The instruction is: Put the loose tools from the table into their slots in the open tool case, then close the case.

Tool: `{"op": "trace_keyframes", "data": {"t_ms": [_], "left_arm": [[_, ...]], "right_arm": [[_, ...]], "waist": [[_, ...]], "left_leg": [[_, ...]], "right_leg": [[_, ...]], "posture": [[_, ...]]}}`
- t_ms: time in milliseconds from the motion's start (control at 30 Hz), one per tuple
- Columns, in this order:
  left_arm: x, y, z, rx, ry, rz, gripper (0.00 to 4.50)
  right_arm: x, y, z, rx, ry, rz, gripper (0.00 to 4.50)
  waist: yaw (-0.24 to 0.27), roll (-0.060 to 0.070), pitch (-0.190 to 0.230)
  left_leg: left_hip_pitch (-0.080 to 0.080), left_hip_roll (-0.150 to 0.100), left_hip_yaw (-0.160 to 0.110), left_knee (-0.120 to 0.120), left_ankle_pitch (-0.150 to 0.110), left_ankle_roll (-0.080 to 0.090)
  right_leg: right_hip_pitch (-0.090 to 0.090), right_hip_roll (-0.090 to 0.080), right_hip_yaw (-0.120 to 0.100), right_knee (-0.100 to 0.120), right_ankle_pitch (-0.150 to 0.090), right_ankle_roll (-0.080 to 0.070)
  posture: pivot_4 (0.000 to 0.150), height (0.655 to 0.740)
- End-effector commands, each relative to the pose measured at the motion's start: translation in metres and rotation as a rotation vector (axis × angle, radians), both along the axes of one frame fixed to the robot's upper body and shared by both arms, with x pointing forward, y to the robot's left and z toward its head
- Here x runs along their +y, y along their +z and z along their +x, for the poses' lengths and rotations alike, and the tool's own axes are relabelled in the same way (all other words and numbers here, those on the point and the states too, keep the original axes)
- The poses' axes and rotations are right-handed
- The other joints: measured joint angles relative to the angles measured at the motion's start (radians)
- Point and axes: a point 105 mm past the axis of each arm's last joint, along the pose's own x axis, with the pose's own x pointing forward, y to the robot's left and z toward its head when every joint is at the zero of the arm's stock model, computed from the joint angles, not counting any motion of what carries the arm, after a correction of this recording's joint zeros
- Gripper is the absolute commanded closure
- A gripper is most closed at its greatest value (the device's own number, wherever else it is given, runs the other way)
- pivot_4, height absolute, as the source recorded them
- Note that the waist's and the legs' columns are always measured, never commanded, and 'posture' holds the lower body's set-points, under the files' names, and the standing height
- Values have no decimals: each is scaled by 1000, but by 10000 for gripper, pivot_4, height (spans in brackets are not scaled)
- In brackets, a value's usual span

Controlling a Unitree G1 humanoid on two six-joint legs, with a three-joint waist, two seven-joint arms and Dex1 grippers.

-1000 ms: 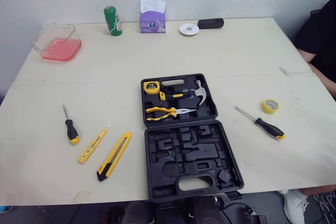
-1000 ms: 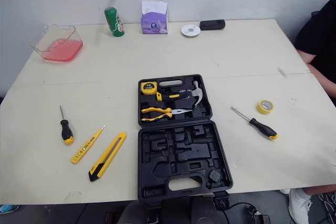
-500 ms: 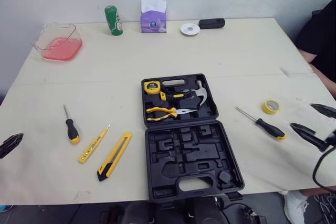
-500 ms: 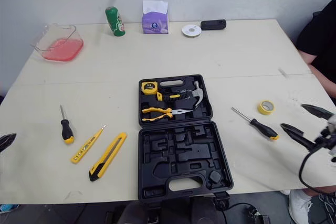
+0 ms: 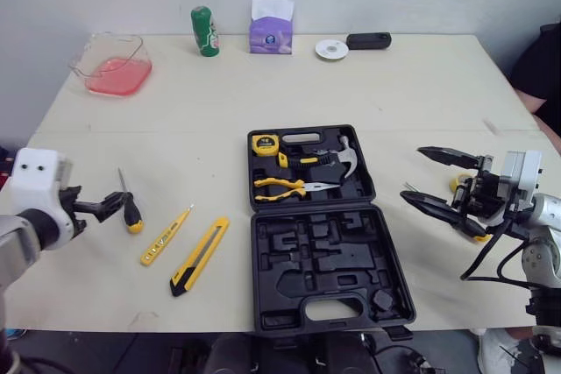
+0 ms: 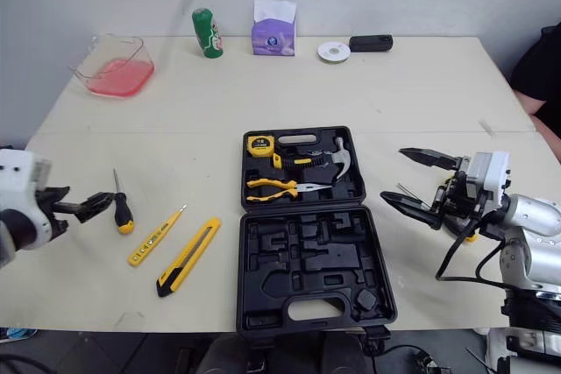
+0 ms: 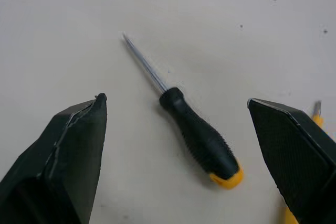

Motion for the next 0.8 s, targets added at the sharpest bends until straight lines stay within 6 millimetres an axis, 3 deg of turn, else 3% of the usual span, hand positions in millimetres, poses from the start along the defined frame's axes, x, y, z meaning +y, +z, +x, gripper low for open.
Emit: {"op": "trace_keyframes", "data": {"t_ms": [33,167,500,800], "left_arm": [[-3,-3,1,-2,122,14,0],[-12,-11,8,-16,174,5,0],[-11,-33,25,58,301,-37,0],[-5,-49,18,135,314,-5,0]], "right_arm": [[19,5,-8,-33,130,-17,720],[30,11,-9,-42,205,-18,720],[45,10,-13,-5,279,-41,720],[52,15,-18,-4,278,-40,720]], "waist": [[1,0,0],[1,-1,0],[6,-3,0],[4,-3,0]], "left_leg": [[0,0,0,1,0,0],[1,1,0,2,0,0],[0,0,0,4,0,0],[-1,1,0,4,0,-1]], "right_leg": [[0,1,0,0,0,0],[0,1,0,1,0,0],[0,1,0,0,0,0],[0,1,-1,0,0,0]], "posture": [[1500,7400],[1500,7400],[1500,7400],[1500,7400]]}}
